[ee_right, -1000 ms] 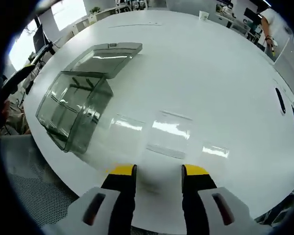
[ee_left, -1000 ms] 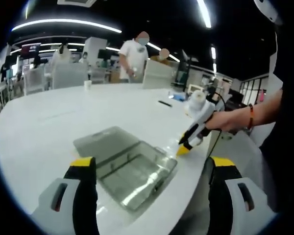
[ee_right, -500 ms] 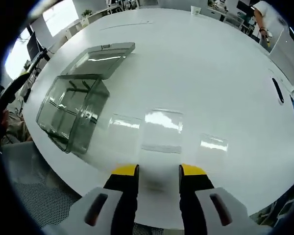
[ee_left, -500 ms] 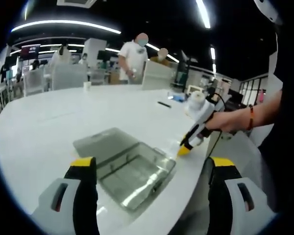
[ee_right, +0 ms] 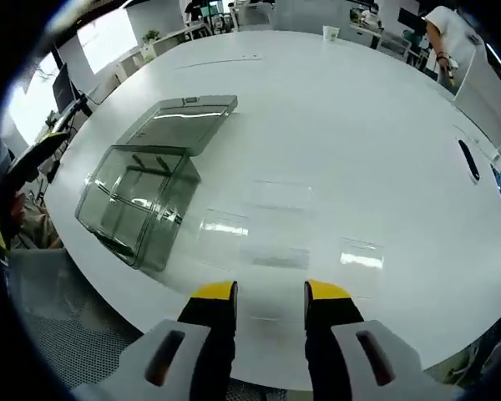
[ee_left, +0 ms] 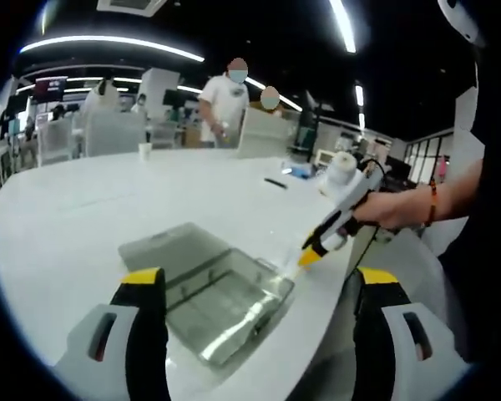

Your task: Insert the divider into the dual guide fixture by aligning both edges with the guide slots and pushing it downward to the bottom, including one-sided entry, uneven engagement, binding, and posture correction.

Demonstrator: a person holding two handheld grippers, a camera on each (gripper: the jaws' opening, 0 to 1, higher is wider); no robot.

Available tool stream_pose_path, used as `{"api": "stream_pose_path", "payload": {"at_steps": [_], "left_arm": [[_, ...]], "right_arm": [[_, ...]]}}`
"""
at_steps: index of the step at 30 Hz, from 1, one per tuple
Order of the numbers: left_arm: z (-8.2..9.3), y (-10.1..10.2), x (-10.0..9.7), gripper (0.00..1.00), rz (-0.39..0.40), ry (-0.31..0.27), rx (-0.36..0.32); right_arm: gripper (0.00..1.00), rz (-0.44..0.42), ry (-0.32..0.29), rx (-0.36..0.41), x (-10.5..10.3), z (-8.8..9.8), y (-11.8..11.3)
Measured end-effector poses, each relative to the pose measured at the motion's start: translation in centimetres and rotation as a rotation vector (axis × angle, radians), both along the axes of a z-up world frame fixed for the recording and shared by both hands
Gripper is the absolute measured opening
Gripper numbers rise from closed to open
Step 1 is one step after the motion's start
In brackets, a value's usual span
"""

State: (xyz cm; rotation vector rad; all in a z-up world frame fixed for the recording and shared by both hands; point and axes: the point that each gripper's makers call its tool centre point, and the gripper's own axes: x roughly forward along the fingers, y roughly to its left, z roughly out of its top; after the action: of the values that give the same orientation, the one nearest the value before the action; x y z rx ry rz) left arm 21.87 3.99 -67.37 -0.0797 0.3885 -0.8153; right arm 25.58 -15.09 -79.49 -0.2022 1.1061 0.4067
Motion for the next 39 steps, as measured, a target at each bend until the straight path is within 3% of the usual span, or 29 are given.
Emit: {"api": "stream_pose_path", "payload": {"at_steps": [7, 12, 23, 39], "left_arm": [[0.7, -0.6, 0.1, 0.88, -0.003, 0.020, -0.061], [1.7, -1.5, 0.2, 0.88, -0.015, -0.024, -0.116], [2.1, -2.2, -0.3, 0.84, -0.008, -0.009, -0.150], [2.2, -2.3, 0.7, 0.79, 0.058, 0.031, -0.199]], "right_arm": [[0.27, 0.023, -0.053, 0.014, -0.1, 1.8, 0.8], [0.27, 0.043, -0.095, 0.030, 0.0, 3.3, 1.6], [0.27, 0.084, -0.148, 0.062, -0.5, 5.0, 3.4], [0.27, 0.163, -0.215, 0.135, -0.6, 7.8, 6.6]]}}
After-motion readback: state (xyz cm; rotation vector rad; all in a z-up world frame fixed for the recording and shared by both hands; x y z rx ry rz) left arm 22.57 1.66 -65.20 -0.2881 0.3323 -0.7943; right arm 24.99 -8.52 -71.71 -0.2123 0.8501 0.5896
